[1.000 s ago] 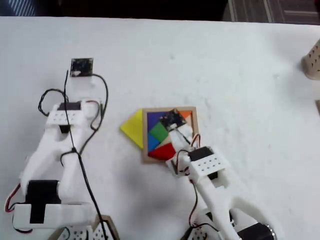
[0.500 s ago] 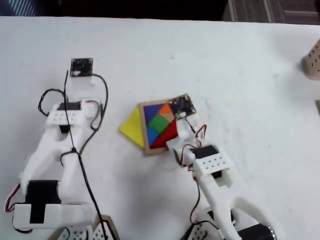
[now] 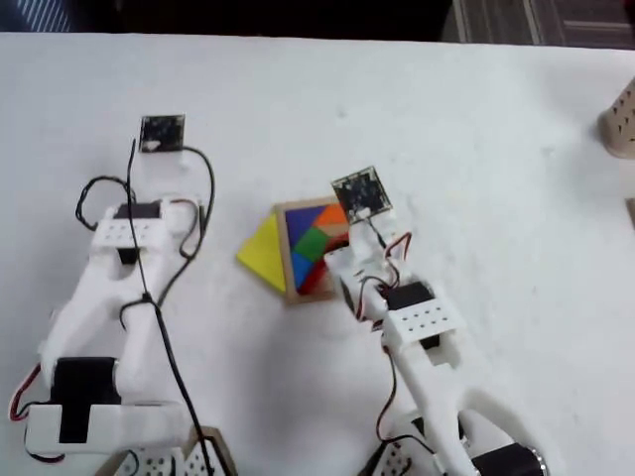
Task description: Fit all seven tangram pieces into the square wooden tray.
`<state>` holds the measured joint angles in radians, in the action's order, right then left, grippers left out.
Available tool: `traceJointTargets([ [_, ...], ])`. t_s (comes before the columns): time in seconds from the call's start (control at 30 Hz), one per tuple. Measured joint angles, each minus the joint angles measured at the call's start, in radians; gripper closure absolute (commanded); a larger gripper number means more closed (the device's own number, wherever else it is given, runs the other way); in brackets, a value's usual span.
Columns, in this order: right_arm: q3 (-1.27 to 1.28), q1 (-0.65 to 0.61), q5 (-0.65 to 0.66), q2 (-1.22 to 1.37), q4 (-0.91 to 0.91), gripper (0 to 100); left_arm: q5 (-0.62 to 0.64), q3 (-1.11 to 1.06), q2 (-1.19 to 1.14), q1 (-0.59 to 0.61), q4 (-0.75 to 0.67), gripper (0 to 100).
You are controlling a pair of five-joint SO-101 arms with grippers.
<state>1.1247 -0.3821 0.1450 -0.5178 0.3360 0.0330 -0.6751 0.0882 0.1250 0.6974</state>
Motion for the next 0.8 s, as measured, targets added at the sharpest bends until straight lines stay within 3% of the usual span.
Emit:
traceJointTargets([
  [0.4, -0.123, 0.0, 0.0, 0.305, -0.114, 98.1, 0.0, 0.0, 0.0, 0.0, 0.0, 98],
  [0.8, -0.144, 0.097, -0.147, 0.143, -0.003, 98.1, 0.0, 0.0, 0.0, 0.0, 0.0, 98],
])
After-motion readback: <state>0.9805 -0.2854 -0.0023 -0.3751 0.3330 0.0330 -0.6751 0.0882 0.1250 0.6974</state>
